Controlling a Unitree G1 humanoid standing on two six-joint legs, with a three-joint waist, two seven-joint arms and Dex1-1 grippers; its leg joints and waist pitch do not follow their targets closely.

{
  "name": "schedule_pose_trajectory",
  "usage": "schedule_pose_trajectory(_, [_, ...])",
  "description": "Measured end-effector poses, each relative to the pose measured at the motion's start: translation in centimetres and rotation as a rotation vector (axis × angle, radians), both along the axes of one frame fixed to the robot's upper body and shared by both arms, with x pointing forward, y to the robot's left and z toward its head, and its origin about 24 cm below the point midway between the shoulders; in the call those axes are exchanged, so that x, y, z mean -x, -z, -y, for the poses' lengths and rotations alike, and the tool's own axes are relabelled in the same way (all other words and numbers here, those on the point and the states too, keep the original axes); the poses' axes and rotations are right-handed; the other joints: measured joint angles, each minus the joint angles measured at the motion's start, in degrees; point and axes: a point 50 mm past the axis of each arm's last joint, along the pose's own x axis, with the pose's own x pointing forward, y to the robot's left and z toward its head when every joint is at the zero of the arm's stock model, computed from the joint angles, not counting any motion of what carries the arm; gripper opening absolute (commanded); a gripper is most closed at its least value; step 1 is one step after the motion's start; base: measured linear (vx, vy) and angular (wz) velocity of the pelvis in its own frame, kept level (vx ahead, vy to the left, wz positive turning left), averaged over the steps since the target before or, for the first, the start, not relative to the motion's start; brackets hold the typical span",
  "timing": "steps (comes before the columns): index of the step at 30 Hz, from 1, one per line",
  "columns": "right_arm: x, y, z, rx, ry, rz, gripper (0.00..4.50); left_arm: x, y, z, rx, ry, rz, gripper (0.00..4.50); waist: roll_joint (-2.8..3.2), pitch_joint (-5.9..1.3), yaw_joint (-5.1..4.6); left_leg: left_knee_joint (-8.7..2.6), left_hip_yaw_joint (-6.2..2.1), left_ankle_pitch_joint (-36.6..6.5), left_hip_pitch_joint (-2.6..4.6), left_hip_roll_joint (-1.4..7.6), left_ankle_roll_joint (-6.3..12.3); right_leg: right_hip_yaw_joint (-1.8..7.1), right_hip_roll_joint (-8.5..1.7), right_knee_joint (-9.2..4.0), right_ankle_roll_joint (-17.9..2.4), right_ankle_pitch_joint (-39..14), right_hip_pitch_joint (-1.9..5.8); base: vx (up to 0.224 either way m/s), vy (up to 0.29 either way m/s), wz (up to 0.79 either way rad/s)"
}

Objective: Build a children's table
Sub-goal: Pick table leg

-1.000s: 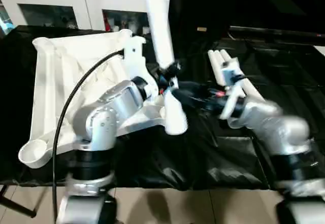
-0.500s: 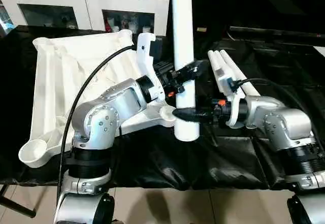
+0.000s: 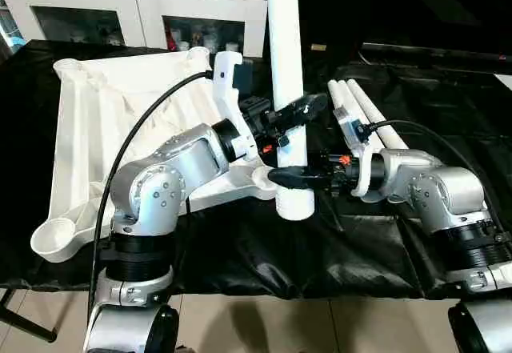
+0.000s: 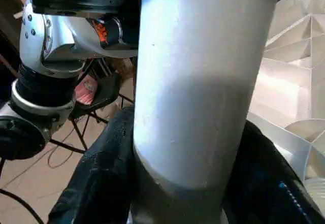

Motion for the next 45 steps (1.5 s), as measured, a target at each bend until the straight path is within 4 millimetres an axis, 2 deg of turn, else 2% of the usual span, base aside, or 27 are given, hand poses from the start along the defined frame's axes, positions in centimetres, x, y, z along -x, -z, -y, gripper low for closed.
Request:
schedule_pose_trajectory(2, [0.1, 0.1, 0.0, -0.009, 0.007, -0.003, 1.93, 0.0, 0.0, 0.0, 0.0, -0.002, -0.003, 2.59, 0.0, 0.0, -0.01, 0.0, 0.0, 0.0, 0.0, 0.0, 0.0, 0.0, 0.0, 0.0, 0.0, 0.0, 0.0, 0.0, 0.0, 0.0])
schedule_pose_trajectory(5, [0.1, 0.6, -0.3, -0.011, 0.037, -0.014, 1.92, -0.2, 0.0, 0.2, -0.003, -0.039, -0.016, 2.62, 0.0, 0.0, 0.04, 0.01, 0.0, 0.0, 0.0, 0.0, -0.01, 0.01, 0.0, 0.0, 0.0, 0.0, 0.0, 0.0, 0.0, 0.0])
schedule_pose_trajectory(12, [0.0, 0.8, -0.5, 0.0, 0.072, -0.018, 1.9, -1.0, -1.4, 0.1, -0.006, -0.161, 0.0, 3.17, 0.0, 0.0, -0.06, 0.01, 0.0, 0.0, 0.02, 0.0, -0.03, 0.01, 0.0, 0.06, 0.0, 0.0, 0.01, 0.0, 0.0, 0.0])
schedule_pose_trajectory(17, [-0.1, 0.9, -0.7, 0.004, 0.087, -0.02, 1.9, -1.4, -1.4, 0.0, -0.012, -0.207, -0.014, 3.2, 0.0, 0.0, -0.03, 0.01, -0.01, 0.0, 0.01, 0.0, -0.03, -0.01, 0.0, 0.05, 0.0, 0.0, 0.0, 0.0, 0.0, 0.0])
schedule_pose_trajectory(18, [-0.1, 0.9, -0.7, 0.005, 0.089, -0.02, 1.9, -1.4, -1.3, 0.0, -0.014, -0.208, -0.014, 2.89, 0.0, 0.0, -0.02, 0.01, -0.01, 0.0, 0.0, 0.0, -0.03, -0.01, 0.0, 0.05, 0.0, 0.0, 0.0, 0.0, 0.0, 0.0])
schedule_pose_trajectory(22, [-0.1, 1.0, -0.7, 0.008, 0.097, -0.022, 1.9, -1.3, -1.3, 0.1, -0.011, -0.203, -0.016, 2.83, -0.01, 0.0, 0.0, 0.01, -0.01, 0.0, 0.01, 0.0, -0.02, 0.0, 0.0, 0.04, 0.0, 0.0, 0.0, 0.0, 0.0, 0.0])
schedule_pose_trajectory(23, [-0.2, 1.0, -0.7, 0.008, 0.098, -0.022, 1.9, -1.3, -1.2, 0.2, -0.011, -0.202, -0.018, 2.77, -0.01, 0.0, 0.02, 0.01, -0.01, 0.0, 0.01, 0.0, -0.02, 0.0, 0.0, 0.05, 0.0, 0.0, 0.01, 0.0, 0.0, 0.0])
schedule_pose_trajectory(24, [-0.2, 1.0, -0.7, 0.01, 0.098, -0.022, 1.9, -1.3, -1.1, 0.2, -0.013, -0.205, -0.02, 2.46, -0.01, 0.0, 0.02, 0.01, -0.01, 0.0, 0.01, 0.0, -0.02, -0.01, 0.0, 0.05, 0.0, 0.0, 0.0, 0.0, 0.0, 0.0])
schedule_pose_trajectory(27, [-0.3, 1.1, -0.7, 0.024, 0.111, -0.011, 1.9, -1.2, -1.1, 0.3, -0.021, -0.201, -0.017, 2.43, -0.02, 0.01, 0.03, 0.01, -0.01, 0.1, 0.01, 0.0, -0.02, 0.0, 0.0, 0.05, 0.0, 0.0, 0.01, 0.0, 0.0, 0.0])
schedule_pose_trajectory(28, [-0.3, 1.1, -0.7, 0.026, 0.113, -0.005, 2.25, -1.2, -1.1, 0.3, -0.025, -0.202, -0.014, 2.34, -0.03, 0.01, 0.03, 0.01, 0.0, 0.1, 0.01, 0.0, -0.02, 0.0, 0.0, 0.05, 0.0, 0.0, 0.0, 0.0, 0.0, 0.0])
schedule_pose_trajectory(29, [-0.3, 1.1, -0.7, 0.027, 0.114, -0.002, 2.25, -1.2, -1.1, 0.3, -0.028, -0.199, -0.011, 2.34, -0.03, 0.01, 0.02, 0.01, -0.01, 0.1, 0.01, 0.0, -0.02, -0.01, 0.0, 0.05, 0.0, 0.0, 0.0, 0.0, 0.0, 0.0])
schedule_pose_trajectory(30, [-0.3, 1.1, -0.6, 0.028, 0.115, 0.005, 2.6, -1.2, -1.1, 0.3, -0.033, -0.199, -0.009, 2.03, -0.03, 0.01, 0.01, 0.01, -0.01, 0.1, 0.01, 0.0, -0.02, -0.01, 0.0, 0.06, 0.0, 0.0, 0.0, 0.0, 0.0, 0.0])
schedule_pose_trajectory(32, [-0.3, 1.0, -0.6, 0.028, 0.112, 0.006, 2.62, -1.2, -1.0, 0.2, -0.044, -0.198, -0.005, 2.02, -0.03, 0.01, 0.01, 0.01, -0.01, 0.1, 0.01, 0.0, -0.02, 0.0, 0.0, 0.06, 0.0, 0.0, 0.0, 0.0, 0.0, 0.0])
schedule_pose_trajectory(35, [-0.4, 0.8, -0.6, 0.025, 0.102, 0.014, 2.99, -1.2, -0.7, 0.3, -0.062, -0.192, -0.004, 1.88, -0.05, 0.02, 0.0, 0.01, -0.01, 0.1, 0.01, 0.0, -0.02, 0.0, 0.0, 0.06, 0.0, 0.0, 0.0, 0.0, 0.0, 0.0])
schedule_pose_trajectory(38, [-0.5, 0.6, -0.3, 0.042, 0.109, 0.04, 3.18, -1.1, -0.7, 0.5, -0.075, -0.175, 0.004, 1.86, -0.07, 0.02, 0.03, 0.01, -0.01, 0.1, 0.01, 0.0, -0.02, -0.01, 0.0, 0.06, 0.0, 0.0, 0.0, 0.0, 0.0, 0.0])
schedule_pose_trajectory(45, [-0.5, 0.6, 0.7, 0.105, 0.066, 0.043, 3.26, -1.0, -0.6, 0.6, -0.096, -0.151, 0.02, 1.84, -0.3, 0.08, 0.04, 0.01, 0.0, 0.1, 0.01, 0.0, -0.01, -0.01, 0.0, 0.07, 0.0, 0.0, 0.0, 0.0, 0.0, 0.0])
